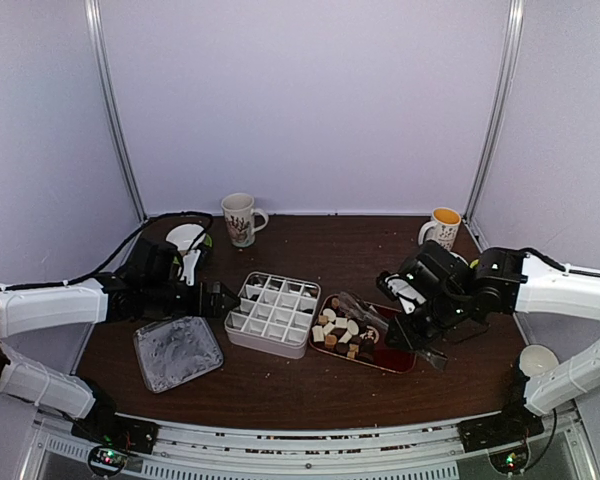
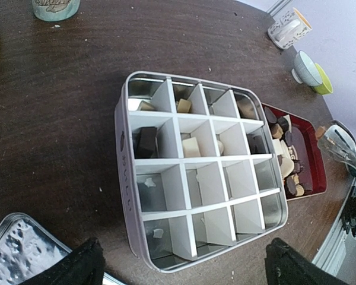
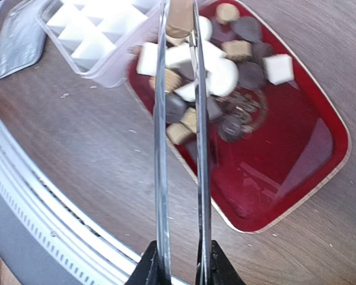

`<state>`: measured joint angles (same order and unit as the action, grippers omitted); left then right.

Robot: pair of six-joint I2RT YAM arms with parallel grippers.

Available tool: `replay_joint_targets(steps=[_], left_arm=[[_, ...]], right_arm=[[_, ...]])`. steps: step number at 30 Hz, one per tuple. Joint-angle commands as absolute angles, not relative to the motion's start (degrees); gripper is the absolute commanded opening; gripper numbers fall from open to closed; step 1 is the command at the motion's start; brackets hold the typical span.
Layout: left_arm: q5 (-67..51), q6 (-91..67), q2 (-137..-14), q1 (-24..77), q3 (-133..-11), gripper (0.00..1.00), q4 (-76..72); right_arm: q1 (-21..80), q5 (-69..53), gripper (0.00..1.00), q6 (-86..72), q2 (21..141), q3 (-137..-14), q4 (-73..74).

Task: Pack the chocolate
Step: Place the fake chocolate in the empty pocket of the box.

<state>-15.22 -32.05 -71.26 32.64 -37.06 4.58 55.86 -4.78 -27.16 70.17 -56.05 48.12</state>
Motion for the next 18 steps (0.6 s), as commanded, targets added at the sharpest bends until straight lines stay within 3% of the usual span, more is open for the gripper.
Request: replay_joint_targets(steps=[1,14,18], left_arm=[[-14.86,-31.05,-69.96,32.89,-38.2,0.97,3.64],[-14.43,-31.03,-68.65,32.89,-37.01,0.97,3.93],[-14.31,-30.94,-68.51,32.94,-37.03,0.97,4.17]], right_arm=[[59.15,-7.57,0.23,-23.89,73.95,-61.25,43.97],[63.25,-3.69,0.25,-21.01,84.63,-69.53,46.69],[63.26,-2.91,0.3,-21.03,85.59,-70.39,47.24]])
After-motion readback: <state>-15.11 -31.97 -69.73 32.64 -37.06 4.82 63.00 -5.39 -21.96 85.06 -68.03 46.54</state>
